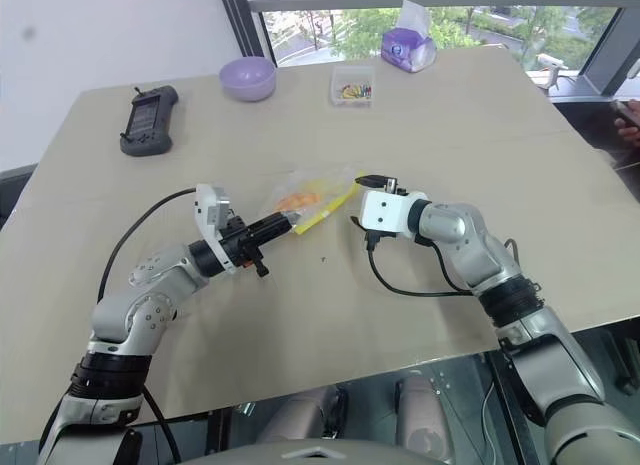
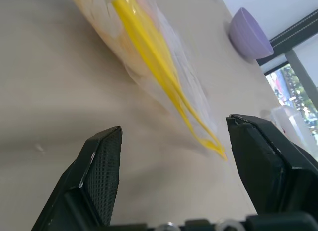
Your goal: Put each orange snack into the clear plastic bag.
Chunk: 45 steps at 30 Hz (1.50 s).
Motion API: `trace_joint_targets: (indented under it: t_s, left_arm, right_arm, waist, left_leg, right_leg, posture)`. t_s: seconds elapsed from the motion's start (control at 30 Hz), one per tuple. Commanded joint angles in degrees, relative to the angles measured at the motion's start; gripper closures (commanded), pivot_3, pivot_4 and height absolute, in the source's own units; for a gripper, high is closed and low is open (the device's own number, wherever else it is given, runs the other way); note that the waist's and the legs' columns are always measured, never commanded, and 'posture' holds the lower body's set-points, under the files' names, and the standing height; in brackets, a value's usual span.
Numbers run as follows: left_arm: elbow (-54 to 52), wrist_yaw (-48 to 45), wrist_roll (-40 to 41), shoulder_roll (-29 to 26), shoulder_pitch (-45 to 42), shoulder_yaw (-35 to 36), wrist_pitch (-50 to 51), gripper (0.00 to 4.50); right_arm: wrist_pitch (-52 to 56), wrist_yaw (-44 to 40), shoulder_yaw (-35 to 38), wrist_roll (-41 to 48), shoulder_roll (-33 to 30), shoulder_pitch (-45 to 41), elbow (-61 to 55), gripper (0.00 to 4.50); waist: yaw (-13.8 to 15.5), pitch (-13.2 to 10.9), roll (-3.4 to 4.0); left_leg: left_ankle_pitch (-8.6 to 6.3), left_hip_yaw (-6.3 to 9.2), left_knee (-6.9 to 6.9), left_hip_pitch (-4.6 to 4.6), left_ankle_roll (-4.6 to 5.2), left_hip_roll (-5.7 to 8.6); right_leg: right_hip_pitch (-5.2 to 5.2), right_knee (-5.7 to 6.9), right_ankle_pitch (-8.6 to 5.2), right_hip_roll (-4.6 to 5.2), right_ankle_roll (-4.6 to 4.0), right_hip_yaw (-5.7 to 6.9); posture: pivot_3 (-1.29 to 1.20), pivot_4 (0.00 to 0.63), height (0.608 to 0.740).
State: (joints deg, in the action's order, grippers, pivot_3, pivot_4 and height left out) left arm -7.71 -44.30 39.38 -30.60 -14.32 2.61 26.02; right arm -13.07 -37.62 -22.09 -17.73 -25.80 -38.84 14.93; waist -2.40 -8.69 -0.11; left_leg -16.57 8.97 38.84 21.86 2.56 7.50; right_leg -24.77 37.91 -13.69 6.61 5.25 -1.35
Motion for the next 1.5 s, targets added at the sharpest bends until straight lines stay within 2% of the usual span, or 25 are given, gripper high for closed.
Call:
trace_joint_targets:
  t_s: [0.03, 0.17, 0.23, 0.27, 0.43, 0.53, 0.6, 0.63, 0.67, 0.73, 0.77, 0.97, 1.1, 1.33, 1.5]
  left_arm:
    - [-2.22, -0.9, 0.74, -0.31, -0.51, 2.17, 0.4, 4.5]
    - [-2.15, -1.74, 0.03, -0.31, 0.14, 2.05, 0.29, 4.5]
    - [-1.99, -1.87, -0.22, -0.13, 0.14, 2.0, 0.21, 4.5]
    - [-2.05, -1.91, -0.28, -0.05, 0.16, 1.95, 0.26, 4.5]
    - [-1.74, -1.82, -4.4, 0.05, 0.28, 0.65, -2.85, 4.5]
    - [-0.05, -2.7, -14.81, -1.97, 1.08, -3.21, -11.61, 4.5]
    - [0.74, -3.87, -18.63, -2.16, 1.53, -4.2, -17.78, 4.5]
    - [0.78, -4.24, -19.25, -1.9, 1.62, -4.23, -19.59, 3.98]
    - [0.99, -3.85, -19.71, -1.07, 1.51, -3.81, -21.51, 3.81]
    - [1.77, -3.21, -20.46, 0.32, 1.25, -3.13, -24.65, 2.93]
    - [2.77, -2.45, -23.32, 0.03, 0.87, -3.6, -27.68, 2.55]
    - [6.92, -0.18, -35.09, -0.96, 1.69, -4.93, -47.79, 2.55]
    - [8.37, 1.31, -37.45, -0.12, 3.15, -5.45, -55.26, 2.55]
    - [6.59, 4.54, -41.17, 1.67, 3.85, -7.34, -61.93, 2.55]
    - [5.79, 6.47, -41.56, 2.52, 4.53, -7.67, -61.23, 2.55]
  right_arm:
    - [-3.51, 1.71, 0.55, 0.27, 2.03, -2.33, 0.02, 1.7]
    - [-4.45, 1.62, 1.0, 0.64, 3.67, -3.0, 0.06, 3.61]
    - [-4.48, 1.35, 1.1, 0.75, 4.14, -3.17, -0.02, 4.29]
    - [-4.47, 1.15, 1.08, 0.79, 4.27, -3.14, -0.13, 4.46]
    - [-2.75, -1.34, 1.04, 2.05, 4.25, -2.13, -0.9, 4.46]
    - [-1.86, -2.88, 1.28, 2.92, 3.69, -1.65, -2.19, 4.46]
    - [-1.44, -3.03, 1.53, 3.0, 3.59, -1.72, -2.59, 4.46]
    - [-1.27, -3.08, 1.59, 3.0, 3.57, -1.83, -2.63, 4.5]
    - [-1.11, -3.07, 1.64, 2.97, 3.56, -1.93, -2.63, 4.5]
    - [-0.77, -3.05, 1.69, 2.91, 3.54, -2.02, -2.65, 4.5]
    - [-0.65, -3.05, 1.66, 2.81, 3.51, -2.06, -2.6, 4.5]
    - [0.5, -3.26, 1.39, 2.62, 3.75, -2.18, -2.97, 4.5]
    - [1.16, -3.06, 1.32, 2.62, 4.21, -2.29, -3.08, 4.5]
    - [1.74, -3.4, 1.03, 2.51, 4.26, -1.76, -3.1, 4.5]
    - [2.02, -3.74, 0.87, 2.54, 4.24, -1.47, -3.5, 4.5]
  waist:
    - [-0.03, 0.0, 0.0]
    - [0.05, 0.0, 0.0]
    - [0.07, 0.0, 0.0]
    - [0.07, 0.0, 0.0]
    - [0.07, 0.0, 0.0]
    - [0.04, 0.0, 0.0]
    - [0.04, -0.01, 0.01]
    - [0.06, -0.01, 0.01]
    - [0.12, -0.01, 0.01]
    - [0.23, -0.01, 0.01]
    - [0.25, -0.01, 0.01]
    - [0.17, -0.01, 0.01]
    - [0.2, -0.01, 0.01]
    - [0.27, 0.0, 0.01]
    - [0.18, 0.0, 0.01]
  left_leg:
    - [0.0, -0.01, 0.0, -0.01, 0.0, -0.02]
    - [0.0, 0.0, -0.01, 0.0, 0.0, -0.04]
    - [0.0, -0.01, -0.01, -0.01, 0.0, -0.04]
    - [0.0, 0.0, -0.01, 0.0, -0.01, -0.04]
    - [0.0, 0.01, -0.01, 0.0, 0.0, -0.04]
    - [0.0, 0.0, -0.01, -0.01, -0.01, -0.04]
    - [0.0, -0.03, -0.04, -0.01, -0.01, -0.04]
    - [0.0, -0.03, -0.05, -0.01, -0.01, -0.04]
    - [0.0, -0.03, -0.05, -0.01, -0.01, -0.04]
    - [0.0, -0.01, -0.05, 0.0, -0.01, -0.04]
    - [0.0, -0.02, -0.05, -0.01, -0.01, -0.04]
    - [0.0, -0.03, -0.07, -0.01, -0.01, -0.04]
    - [0.0, -0.04, -0.08, -0.01, -0.01, -0.04]
    - [0.0, -0.03, -0.08, 0.0, 0.0, -0.04]
    - [0.0, -0.03, -0.08, -0.01, 0.0, -0.04]
  right_leg:
    - [0.0, 0.01, 0.0, -0.01, 0.0, -0.02]
    - [0.01, -0.02, 0.0, -0.04, 0.0, -0.01]
    - [0.01, -0.02, 0.0, -0.03, 0.0, -0.01]
    - [0.01, -0.02, 0.0, -0.03, 0.0, -0.01]
    - [0.01, -0.02, 0.0, -0.04, 0.0, -0.01]
    - [0.01, -0.02, 0.0, -0.03, -0.01, 0.0]
    - [0.01, -0.04, 0.0, -0.04, -0.01, -0.03]
    - [0.0, -0.04, 0.0, -0.04, -0.01, -0.04]
    - [0.0, -0.04, 0.0, -0.04, -0.01, -0.03]
    - [0.0, -0.04, 0.0, -0.04, -0.01, -0.02]
    - [0.0, -0.05, 0.0, -0.03, -0.01, -0.02]
    - [-0.01, -0.06, 0.0, -0.03, -0.01, -0.03]
    - [-0.01, -0.07, 0.0, -0.03, -0.01, -0.04]
    - [-0.01, -0.06, 0.0, -0.02, -0.01, -0.03]
    - [-0.01, -0.05, 0.0, -0.03, -0.01, -0.03]
  posture:
    - [0.0, 0.15, 0.736]
    - [0.0, 0.15, 0.736]
    - [0.0, 0.15, 0.736]
    - [0.0, 0.15, 0.736]
    - [0.0, 0.15, 0.736]
    - [0.0, 0.15, 0.736]
    - [0.0, 0.15, 0.736]
    - [0.0, 0.15, 0.736]
    - [0.0, 0.15, 0.736]
    - [0.0, 0.15, 0.736]
    - [0.0, 0.15, 0.736]
    - [0.0, 0.15, 0.736]
    - [0.0, 0.15, 0.736]
    - [0.0, 0.15, 0.736]
    - [0.0, 0.15, 0.736]
